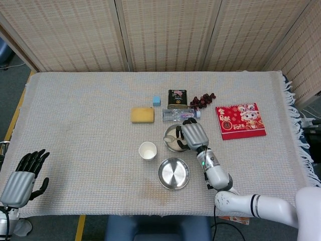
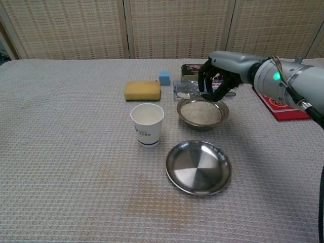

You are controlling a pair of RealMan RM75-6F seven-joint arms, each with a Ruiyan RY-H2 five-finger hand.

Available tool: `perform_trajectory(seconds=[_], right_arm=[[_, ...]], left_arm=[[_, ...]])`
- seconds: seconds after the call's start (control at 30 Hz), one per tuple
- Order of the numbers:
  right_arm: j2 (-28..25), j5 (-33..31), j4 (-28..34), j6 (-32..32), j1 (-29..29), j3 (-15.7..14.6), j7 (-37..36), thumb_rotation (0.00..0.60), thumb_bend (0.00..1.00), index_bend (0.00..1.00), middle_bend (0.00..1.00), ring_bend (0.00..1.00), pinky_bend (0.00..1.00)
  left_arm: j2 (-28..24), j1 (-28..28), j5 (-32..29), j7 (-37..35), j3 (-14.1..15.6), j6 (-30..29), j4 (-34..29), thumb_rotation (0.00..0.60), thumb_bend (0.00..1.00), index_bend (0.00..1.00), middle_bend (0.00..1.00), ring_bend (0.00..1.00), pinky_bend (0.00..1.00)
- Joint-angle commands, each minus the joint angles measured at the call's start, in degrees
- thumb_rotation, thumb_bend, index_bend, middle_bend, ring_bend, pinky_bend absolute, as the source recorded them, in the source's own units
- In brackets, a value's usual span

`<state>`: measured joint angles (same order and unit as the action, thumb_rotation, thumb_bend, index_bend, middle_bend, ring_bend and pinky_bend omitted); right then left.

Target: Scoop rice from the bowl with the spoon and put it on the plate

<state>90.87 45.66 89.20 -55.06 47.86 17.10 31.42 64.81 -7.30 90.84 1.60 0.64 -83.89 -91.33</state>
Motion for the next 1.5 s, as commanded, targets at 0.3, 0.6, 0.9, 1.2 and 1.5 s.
perform_trajectory(seconds=[0.3, 0.6, 0.9, 1.2, 1.5], right_arm=[[5.01, -2.36, 0.31, -1.50, 6.19, -0.44, 6.33, 0.600, 0.36, 0.95, 0.58, 0.21, 0.14], [8.38, 0.52, -1.02, -6.23, 9.09, -4.37, 14.86, 0.600, 0.36, 0.95, 0.58, 0.21, 0.14], [10.52, 9.03, -3.15, -10.93, 11.21, -10.12, 26.68, 0.600, 0.36, 0.95, 0.58, 0.21, 0.14], [11.79, 18.56, -4.55, -16.62, 10.54, -16.16, 39.59, 0.600, 0.36, 0.95, 0.58, 0.22, 0.14], [12.75, 25.23, -7.24, -18.53, 9.42, -17.57, 45.52, 0.600, 0.36, 0.94, 0.58, 0.22, 0.14]], left_arm=[[-0.68, 0.33, 0.31, -1.40, -0.08, -0.84, -0.03, 0.600, 0.47, 0.00, 0.00, 0.00, 0.07], [-1.37, 0.83, 0.82, -2.64, 0.04, -1.87, -0.09, 0.600, 0.47, 0.00, 0.00, 0.00, 0.07], [-1.49, 0.97, 1.05, -2.85, 0.15, -1.95, -0.10, 0.600, 0.47, 0.00, 0.00, 0.00, 0.07], [-1.53, 0.94, 1.18, -2.88, 0.16, -1.85, -0.15, 0.600, 0.48, 0.00, 0.00, 0.00, 0.07], [-1.61, 1.05, 1.49, -2.87, 0.24, -2.04, -0.36, 0.600, 0.48, 0.00, 0.00, 0.00, 0.07]])
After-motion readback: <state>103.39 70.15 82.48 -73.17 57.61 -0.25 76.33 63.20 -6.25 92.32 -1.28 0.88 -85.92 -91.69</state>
